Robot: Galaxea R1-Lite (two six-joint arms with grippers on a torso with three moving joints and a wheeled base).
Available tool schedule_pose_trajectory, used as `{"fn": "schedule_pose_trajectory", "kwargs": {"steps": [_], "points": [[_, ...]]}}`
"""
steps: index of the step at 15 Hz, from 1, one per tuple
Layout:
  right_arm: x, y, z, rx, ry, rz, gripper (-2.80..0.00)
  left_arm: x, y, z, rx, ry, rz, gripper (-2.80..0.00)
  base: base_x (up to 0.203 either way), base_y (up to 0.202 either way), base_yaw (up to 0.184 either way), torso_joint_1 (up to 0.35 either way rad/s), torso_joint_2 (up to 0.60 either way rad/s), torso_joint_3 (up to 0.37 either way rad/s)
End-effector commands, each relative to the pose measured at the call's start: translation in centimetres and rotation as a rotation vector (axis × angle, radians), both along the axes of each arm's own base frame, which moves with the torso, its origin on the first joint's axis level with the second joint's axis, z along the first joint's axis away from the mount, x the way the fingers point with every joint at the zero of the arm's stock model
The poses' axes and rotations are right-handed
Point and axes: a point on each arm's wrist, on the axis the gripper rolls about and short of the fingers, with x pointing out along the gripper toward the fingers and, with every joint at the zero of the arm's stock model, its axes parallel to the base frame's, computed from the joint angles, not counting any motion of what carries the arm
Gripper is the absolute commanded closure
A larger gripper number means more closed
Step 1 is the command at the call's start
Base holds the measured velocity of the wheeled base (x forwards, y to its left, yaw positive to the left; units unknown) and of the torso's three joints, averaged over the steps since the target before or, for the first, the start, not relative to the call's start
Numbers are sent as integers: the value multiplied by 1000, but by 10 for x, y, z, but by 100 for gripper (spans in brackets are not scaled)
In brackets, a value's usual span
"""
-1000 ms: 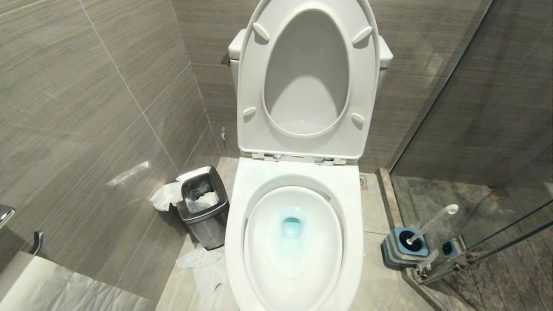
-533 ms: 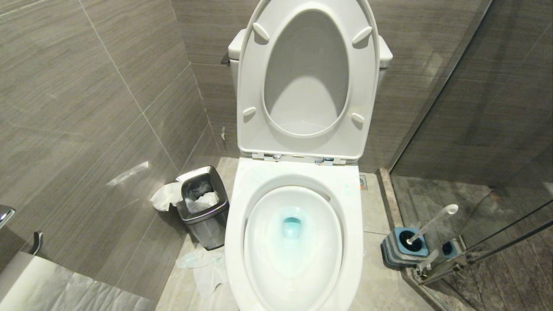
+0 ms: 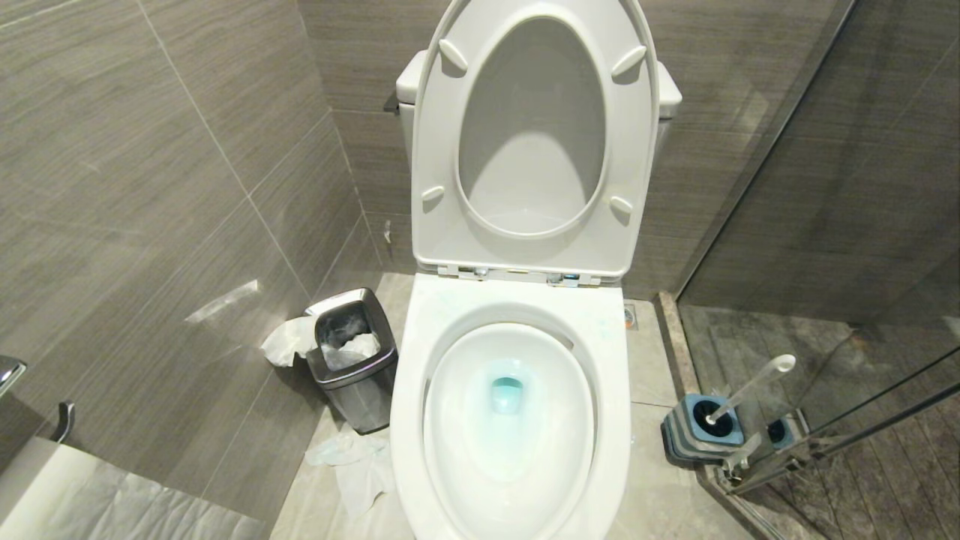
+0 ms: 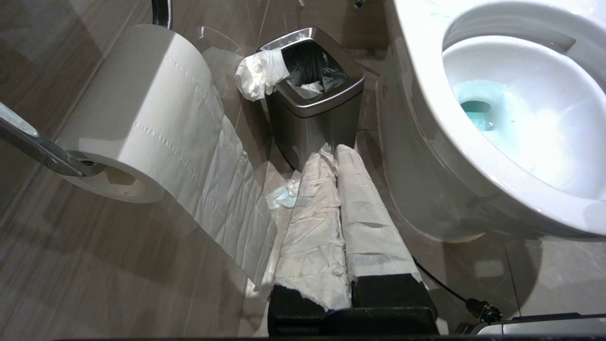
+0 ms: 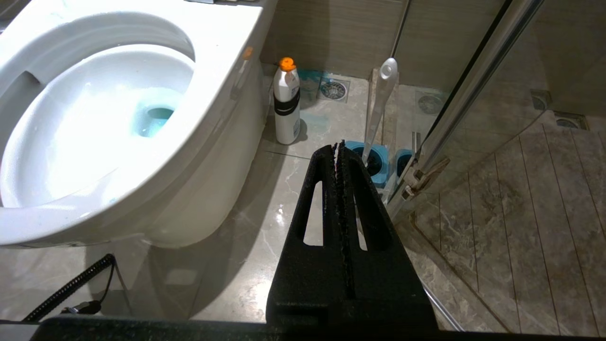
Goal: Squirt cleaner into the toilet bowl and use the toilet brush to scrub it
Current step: Flush the toilet
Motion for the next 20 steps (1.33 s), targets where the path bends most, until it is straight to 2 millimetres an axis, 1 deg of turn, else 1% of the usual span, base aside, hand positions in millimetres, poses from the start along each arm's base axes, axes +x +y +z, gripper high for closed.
{"fn": "schedule_pose_trajectory", "kwargs": {"steps": [1,6,8,11,14,20], "points": [[0,0,0,0,0,0,0,0,0,0,0,1,0,0,0,0,0,0,0,0],[0,0,0,0,1,-3,0,0,0,0,0,1,0,0,0,-2,10,0,0,0],[0,0,0,1,1,-3,0,0,0,0,0,1,0,0,4,-8,140,5,5,3],[0,0,0,1,1,-2,0,0,0,0,0,1,0,0,1,-8,208,4,2,6],[0,0,0,1,1,-1,0,0,0,0,2,0,0,0,9,5,117,8,5,3],[0,0,0,0,1,0,0,0,0,0,3,-2,0,0,7,-1,-5,1,1,0]]}}
